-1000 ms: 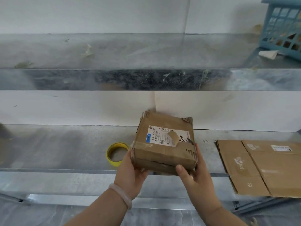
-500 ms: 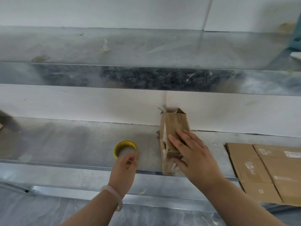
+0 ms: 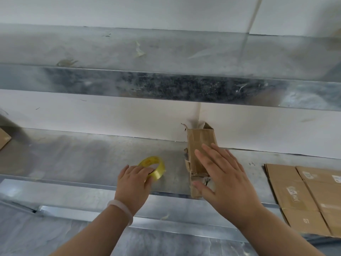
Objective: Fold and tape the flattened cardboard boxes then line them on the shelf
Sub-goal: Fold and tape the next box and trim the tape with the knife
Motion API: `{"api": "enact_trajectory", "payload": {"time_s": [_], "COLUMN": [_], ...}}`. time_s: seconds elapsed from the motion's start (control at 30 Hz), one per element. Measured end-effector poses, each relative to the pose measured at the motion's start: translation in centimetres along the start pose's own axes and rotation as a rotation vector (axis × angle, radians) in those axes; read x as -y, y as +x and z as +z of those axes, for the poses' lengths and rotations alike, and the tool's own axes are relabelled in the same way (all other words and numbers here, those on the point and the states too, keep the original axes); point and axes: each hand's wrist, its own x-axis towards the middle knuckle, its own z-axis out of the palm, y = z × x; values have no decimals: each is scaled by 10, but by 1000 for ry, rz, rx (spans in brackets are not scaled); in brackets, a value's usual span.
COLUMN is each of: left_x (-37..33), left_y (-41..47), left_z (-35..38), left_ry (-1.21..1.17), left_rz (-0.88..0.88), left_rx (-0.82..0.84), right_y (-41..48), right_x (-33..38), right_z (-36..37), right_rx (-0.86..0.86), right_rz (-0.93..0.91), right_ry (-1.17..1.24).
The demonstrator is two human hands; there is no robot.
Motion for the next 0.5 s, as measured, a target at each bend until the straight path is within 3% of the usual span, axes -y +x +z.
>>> {"api": "enact_trajectory", "payload": {"time_s": [0.1, 0.23, 0.4, 0.5], "left_x": [-21, -53, -73, -74], "left_y": [0, 2, 2, 1], "left_z": [-26, -51, -63, -67], "left_ry": [-153, -206, -195, -145], "left_rz": [54, 184, 260, 307], "left_rx": [-96, -183, -189, -171], "right_y": [13, 33, 37, 36], "right_x": [14, 33, 37, 36], "right_z": [-7, -10, -10, -19], "right_rx": [-52, 41, -131, -59], "right_rz": [-4, 98, 115, 178], "right_ry": [128, 348, 415, 450]}}
